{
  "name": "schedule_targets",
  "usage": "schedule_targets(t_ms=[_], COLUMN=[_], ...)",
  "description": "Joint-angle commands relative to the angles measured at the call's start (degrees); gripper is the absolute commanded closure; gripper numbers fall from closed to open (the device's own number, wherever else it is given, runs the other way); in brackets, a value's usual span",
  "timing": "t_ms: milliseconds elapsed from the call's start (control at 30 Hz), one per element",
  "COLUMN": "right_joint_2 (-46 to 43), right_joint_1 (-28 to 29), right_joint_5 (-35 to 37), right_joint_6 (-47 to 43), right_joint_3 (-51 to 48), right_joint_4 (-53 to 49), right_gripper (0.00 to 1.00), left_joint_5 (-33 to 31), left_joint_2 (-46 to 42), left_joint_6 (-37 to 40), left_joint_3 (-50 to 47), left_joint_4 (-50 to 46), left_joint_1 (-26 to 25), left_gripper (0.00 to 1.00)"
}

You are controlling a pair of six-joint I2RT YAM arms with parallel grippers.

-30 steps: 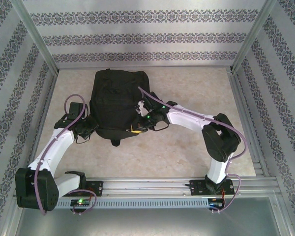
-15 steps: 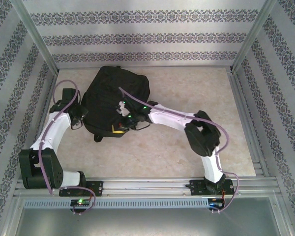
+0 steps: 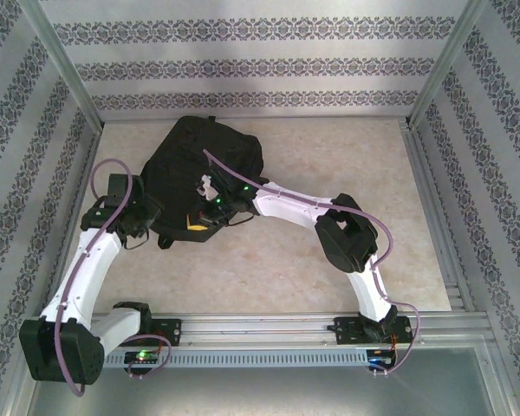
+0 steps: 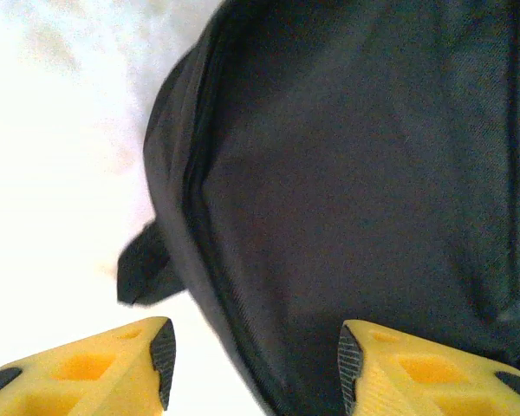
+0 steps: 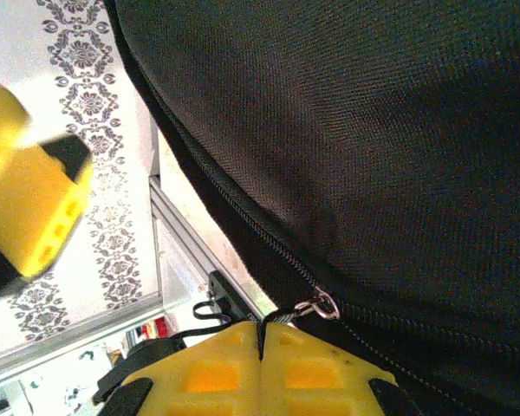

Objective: Pack the student bag

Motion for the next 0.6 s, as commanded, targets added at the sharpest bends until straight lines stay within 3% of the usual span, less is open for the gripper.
schedule_targets(t_ms=[0, 167, 567], right_joint_2=[-2.48, -3.61, -4.95], right_joint_1=[-0.72, -0.74, -0.89], right_joint_5=[0.21, 0.32, 0.93], right_joint_6=[-1.67, -2.37, -3.0], right_joint_3=[-0.31, -1.74, -3.32], right_joint_4=[0.27, 0.25, 0.07], right_gripper=[1.0, 1.0, 1.0], left_joint_5=[1.04, 0.45, 0.4], left_joint_2=[-1.32, 0.61, 2.58], left_joint_6=[-3.32, -4.98, -6.81], left_joint_3=[-0.73, -2.66, -7.18], left_joint_4=[-2.61, -0.48, 4.71], left_joint_1=[-2.93, -6.16, -7.27], left_gripper=[0.46, 0.46, 0.53])
